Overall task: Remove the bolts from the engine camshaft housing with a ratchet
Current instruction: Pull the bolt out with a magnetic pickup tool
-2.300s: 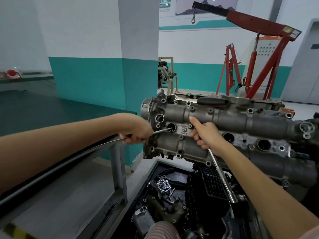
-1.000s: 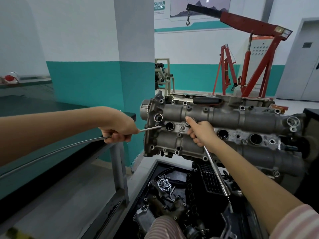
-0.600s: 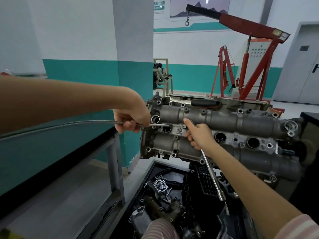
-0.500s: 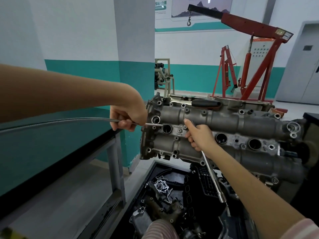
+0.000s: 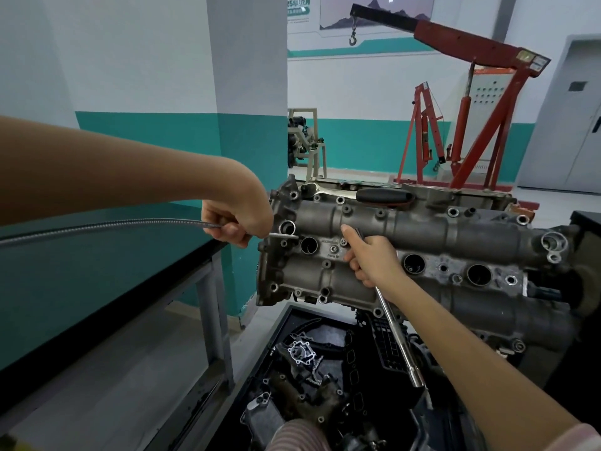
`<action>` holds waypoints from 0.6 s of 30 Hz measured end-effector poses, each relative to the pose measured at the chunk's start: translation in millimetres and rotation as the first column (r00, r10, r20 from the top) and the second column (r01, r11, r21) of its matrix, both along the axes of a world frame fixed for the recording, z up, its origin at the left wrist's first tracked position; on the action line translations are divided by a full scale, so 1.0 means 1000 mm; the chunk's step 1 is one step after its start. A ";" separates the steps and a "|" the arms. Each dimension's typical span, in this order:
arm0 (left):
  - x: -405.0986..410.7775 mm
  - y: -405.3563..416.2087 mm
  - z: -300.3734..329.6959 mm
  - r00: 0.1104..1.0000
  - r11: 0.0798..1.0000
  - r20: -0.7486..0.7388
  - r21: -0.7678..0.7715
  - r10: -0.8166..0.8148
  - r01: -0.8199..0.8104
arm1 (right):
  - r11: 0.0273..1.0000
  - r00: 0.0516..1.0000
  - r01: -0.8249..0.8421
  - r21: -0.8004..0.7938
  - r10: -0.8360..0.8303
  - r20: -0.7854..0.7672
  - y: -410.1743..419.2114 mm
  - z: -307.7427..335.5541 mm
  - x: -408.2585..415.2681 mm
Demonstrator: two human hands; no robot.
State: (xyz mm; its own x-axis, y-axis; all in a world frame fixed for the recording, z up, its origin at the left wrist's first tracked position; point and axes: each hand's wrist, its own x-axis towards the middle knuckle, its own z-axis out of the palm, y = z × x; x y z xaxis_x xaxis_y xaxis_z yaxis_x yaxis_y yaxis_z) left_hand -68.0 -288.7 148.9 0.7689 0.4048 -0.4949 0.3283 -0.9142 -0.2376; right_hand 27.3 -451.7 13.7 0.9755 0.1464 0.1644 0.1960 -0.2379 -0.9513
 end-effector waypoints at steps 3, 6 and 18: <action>-0.001 0.001 0.005 1.000 1.000 -0.030 -0.011 0.004 -0.005 | 1.000 1.000 -0.002 0.007 0.002 0.000 0.000 -0.001 0.000; -0.005 0.003 0.007 0.998 1.000 -0.062 -0.019 -0.003 0.002 | 1.000 1.000 -0.001 0.003 0.001 0.004 0.001 -0.001 0.001; 0.031 -0.023 -0.021 0.994 0.997 -0.106 -0.074 -0.013 0.006 | 1.000 1.000 0.007 -0.008 -0.007 0.020 0.003 -0.002 0.005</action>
